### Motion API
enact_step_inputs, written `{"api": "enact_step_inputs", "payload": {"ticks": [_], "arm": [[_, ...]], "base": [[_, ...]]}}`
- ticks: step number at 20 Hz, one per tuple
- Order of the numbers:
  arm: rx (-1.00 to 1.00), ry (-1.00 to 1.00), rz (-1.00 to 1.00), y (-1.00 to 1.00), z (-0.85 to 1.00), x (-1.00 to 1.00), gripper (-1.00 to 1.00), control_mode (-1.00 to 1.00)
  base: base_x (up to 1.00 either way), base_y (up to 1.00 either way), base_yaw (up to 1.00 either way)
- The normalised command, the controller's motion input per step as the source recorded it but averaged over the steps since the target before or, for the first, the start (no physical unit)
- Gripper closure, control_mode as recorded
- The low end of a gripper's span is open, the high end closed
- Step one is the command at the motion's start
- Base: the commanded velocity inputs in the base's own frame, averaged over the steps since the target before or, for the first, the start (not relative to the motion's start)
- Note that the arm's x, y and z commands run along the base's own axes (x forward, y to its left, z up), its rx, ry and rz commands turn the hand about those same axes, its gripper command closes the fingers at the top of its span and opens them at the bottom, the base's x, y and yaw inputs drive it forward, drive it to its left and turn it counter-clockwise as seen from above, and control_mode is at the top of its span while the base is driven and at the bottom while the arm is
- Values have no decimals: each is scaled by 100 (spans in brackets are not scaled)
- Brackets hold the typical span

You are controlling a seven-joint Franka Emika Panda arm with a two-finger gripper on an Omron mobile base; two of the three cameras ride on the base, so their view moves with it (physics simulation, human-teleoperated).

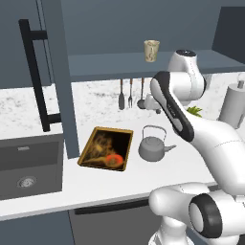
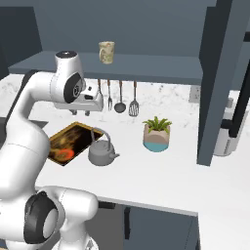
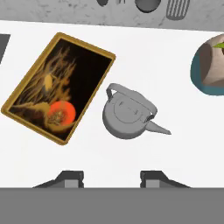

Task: Pick the kettle from the counter and place it on the tray. Then pick the mug from the cabinet and place it on the tray. Then close the cabinet doors.

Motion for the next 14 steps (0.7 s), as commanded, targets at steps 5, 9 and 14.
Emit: {"api": "enact_step_inputs", "payload": {"ticks": [5,9,14], "arm": [[-1,-1,0,-5,-8,-10,-100,-100],[0,-12,1,-27,-37,-35,-100,-100],[0,-3,3,-33,-55,-21,-100,-100]], "base": [[0,0,0],[0,0,0],[0,0,0]]}}
